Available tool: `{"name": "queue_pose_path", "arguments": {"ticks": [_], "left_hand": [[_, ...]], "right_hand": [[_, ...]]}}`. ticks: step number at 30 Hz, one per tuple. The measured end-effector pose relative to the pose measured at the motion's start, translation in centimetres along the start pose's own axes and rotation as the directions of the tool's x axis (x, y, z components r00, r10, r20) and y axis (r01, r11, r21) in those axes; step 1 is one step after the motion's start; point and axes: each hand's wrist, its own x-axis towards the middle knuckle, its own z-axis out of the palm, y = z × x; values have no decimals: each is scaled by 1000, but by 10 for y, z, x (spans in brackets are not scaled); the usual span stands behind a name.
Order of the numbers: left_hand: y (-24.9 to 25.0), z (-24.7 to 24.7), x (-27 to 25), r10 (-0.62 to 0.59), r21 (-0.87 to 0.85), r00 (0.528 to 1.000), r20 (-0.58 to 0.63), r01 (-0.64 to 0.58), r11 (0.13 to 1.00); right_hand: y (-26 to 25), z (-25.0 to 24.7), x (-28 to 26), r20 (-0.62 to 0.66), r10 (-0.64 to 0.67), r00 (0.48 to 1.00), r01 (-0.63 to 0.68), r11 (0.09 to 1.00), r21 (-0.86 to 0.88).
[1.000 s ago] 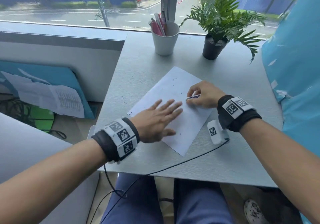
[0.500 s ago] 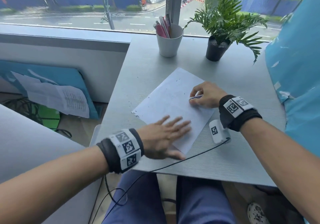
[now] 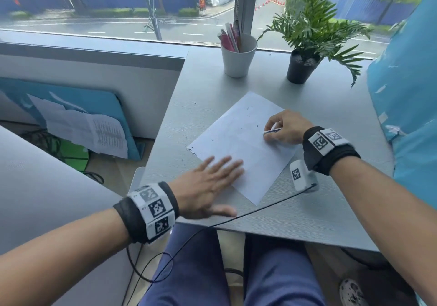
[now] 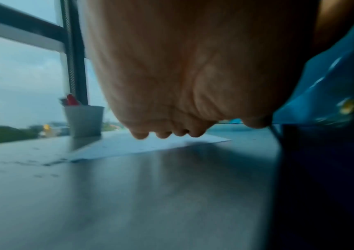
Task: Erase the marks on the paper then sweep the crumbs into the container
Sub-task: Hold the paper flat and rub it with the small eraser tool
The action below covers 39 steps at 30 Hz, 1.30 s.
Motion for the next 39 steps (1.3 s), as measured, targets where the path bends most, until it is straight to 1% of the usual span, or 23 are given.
{"name": "queue_pose_path", "arguments": {"ticks": [1,2,3,5,7,9,11,12,13,14,16,17,18,20,23,25,27,28,29,31,33,36,39], "left_hand": [[12,4,-3,89,-28,995,49,-88,996],[19,7,-4,130,-48,987,97,-126,991],[18,10,-3,137,-61,983,119,-130,990],[2,8,-4,95,-70,990,100,-88,994],[-25,2,-6,10,-95,996,91,-1,996],[-51,-4,-10,-114,-93,987,110,124,988],[-66,-8,-13,-296,-35,950,103,300,953],[-66,-8,-13,-365,-13,928,74,367,930],[-61,-8,-13,-375,-2,927,32,375,927],[-51,-5,-11,-313,2,950,-7,313,950],[-26,2,-9,-83,-9,996,-16,83,997],[-15,5,-8,8,-23,1000,16,-8,1000],[-10,9,-6,48,-45,998,51,-46,998],[-18,10,-3,11,-118,997,78,-2,993],[-52,-3,2,-146,-193,986,85,160,968],[-72,-11,8,-282,-140,955,93,293,946],[-82,-18,16,-398,-79,915,63,402,912],[-82,-20,21,-408,-74,912,32,410,909],[-79,-22,25,-377,-74,926,-7,375,924],[-69,-22,32,-236,-50,969,-71,233,971],[-59,-21,36,-148,-26,987,-62,147,989],[-48,-21,46,-206,-41,974,-97,203,978],[-31,-29,61,-263,-48,956,-134,258,965]], "right_hand": [[0,0,0,4,0,1000,0,1000,-1],[1,0,1,10,4,1000,-4,1000,2],[1,0,2,17,10,1000,-10,1000,4],[2,0,3,16,22,1000,-22,1000,6],[3,0,3,14,27,1000,-28,1000,4],[3,1,3,14,21,1000,-21,1000,-2],[2,0,3,22,27,999,-27,1000,0],[2,0,4,25,30,999,-30,1000,1],[2,0,4,26,33,999,-33,999,-1],[1,0,4,25,33,999,-33,999,-7],[2,0,3,17,34,999,-34,999,-9],[2,0,3,15,34,999,-34,999,-5],[2,0,3,16,33,999,-33,999,-2],[1,0,3,23,28,999,-28,1000,3],[1,-1,1,14,29,999,-29,1000,10],[-1,-1,0,14,35,999,-35,999,9],[-3,-1,-1,9,38,999,-38,999,-1],[-4,-1,-2,8,35,999,-35,999,-2],[-5,-2,-4,14,29,999,-29,1000,0],[-7,-4,-8,22,22,1000,-22,1000,-8],[-12,-4,-15,-36,16,999,-18,997,-70],[-23,3,-29,-144,-20,989,0,990,-144],[-34,20,-41,-112,4,994,-26,980,-195]]}}
